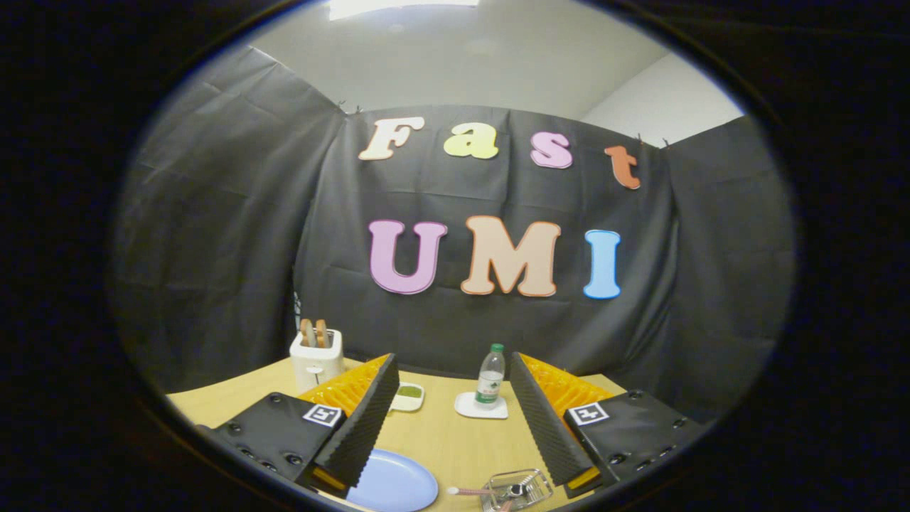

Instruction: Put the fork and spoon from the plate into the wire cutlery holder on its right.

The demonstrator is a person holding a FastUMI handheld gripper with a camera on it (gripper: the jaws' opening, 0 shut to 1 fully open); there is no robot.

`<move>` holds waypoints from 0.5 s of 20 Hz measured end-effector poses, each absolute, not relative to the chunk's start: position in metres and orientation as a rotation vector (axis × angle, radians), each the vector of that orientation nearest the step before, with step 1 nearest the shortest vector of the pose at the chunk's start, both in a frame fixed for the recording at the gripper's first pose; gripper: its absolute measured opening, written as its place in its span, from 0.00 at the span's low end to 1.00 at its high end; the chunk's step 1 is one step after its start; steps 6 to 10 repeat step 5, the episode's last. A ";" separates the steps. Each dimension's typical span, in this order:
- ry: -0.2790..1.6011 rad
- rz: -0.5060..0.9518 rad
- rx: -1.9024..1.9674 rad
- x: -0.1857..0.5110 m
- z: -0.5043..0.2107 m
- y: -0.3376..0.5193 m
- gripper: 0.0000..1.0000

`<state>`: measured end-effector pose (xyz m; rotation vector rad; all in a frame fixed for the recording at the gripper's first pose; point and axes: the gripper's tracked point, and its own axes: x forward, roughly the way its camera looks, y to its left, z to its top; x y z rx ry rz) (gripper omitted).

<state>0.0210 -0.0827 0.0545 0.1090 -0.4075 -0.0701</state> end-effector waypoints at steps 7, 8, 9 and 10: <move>-0.395 -0.112 0.118 0.022 0.053 -0.089 0.96; -0.395 -0.112 0.118 0.022 0.053 -0.089 0.96; -0.395 -0.112 0.118 0.022 0.053 -0.089 0.96; -0.395 -0.112 0.118 0.022 0.053 -0.089 0.96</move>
